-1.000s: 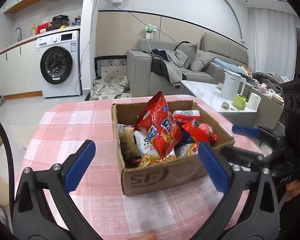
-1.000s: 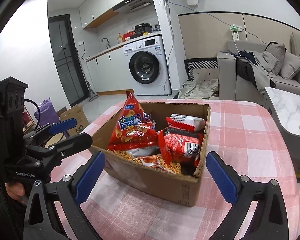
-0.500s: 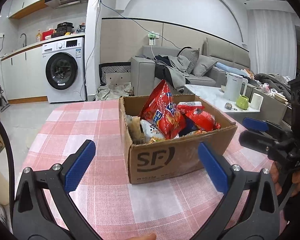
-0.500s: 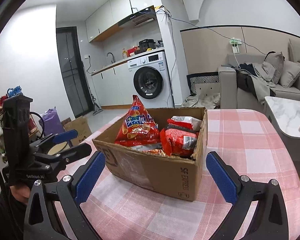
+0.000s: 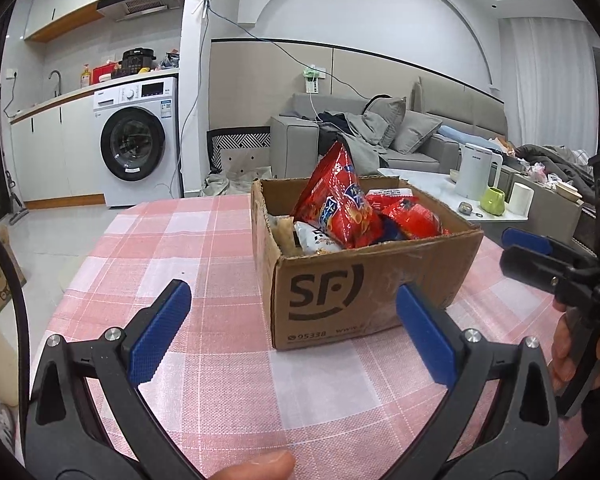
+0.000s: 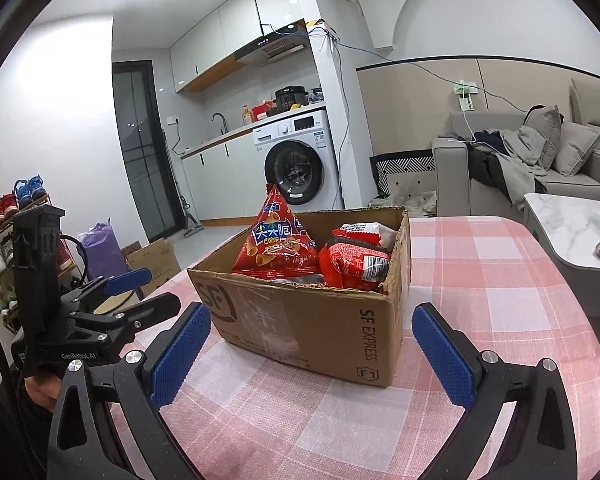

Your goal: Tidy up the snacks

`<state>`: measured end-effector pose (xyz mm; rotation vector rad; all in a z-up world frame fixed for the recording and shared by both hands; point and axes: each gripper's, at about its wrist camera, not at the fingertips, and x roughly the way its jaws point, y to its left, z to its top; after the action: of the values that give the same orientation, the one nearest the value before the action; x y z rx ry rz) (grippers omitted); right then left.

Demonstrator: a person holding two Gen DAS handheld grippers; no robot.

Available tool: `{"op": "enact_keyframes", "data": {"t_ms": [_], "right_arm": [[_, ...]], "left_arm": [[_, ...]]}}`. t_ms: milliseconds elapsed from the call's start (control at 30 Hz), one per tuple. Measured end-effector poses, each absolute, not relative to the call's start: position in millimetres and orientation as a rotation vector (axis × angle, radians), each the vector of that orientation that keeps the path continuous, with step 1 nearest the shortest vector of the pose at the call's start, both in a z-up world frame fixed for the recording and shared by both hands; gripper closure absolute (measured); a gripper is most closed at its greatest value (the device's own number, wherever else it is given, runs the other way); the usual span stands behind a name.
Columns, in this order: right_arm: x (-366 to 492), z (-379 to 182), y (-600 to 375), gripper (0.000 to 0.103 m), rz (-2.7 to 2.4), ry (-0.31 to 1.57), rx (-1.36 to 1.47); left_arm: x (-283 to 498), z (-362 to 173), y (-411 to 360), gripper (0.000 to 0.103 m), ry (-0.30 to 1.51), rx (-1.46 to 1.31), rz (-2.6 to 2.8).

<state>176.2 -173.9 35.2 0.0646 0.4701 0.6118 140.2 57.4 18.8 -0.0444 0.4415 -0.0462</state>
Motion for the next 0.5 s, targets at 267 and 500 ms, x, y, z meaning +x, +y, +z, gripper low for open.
{"op": "enact_keyframes", "data": {"t_ms": [267, 500], "right_arm": [[174.1, 28.1, -170.8, 0.0, 0.599, 0.472, 0.037], [174.3, 26.6, -170.0, 0.0, 0.603, 0.467, 0.037]], "left_arm": [[139.4, 12.9, 55.6, 0.001, 0.438, -0.023, -0.027], [139.7, 9.5, 55.6, 0.001, 0.439, -0.026, -0.031]]}}
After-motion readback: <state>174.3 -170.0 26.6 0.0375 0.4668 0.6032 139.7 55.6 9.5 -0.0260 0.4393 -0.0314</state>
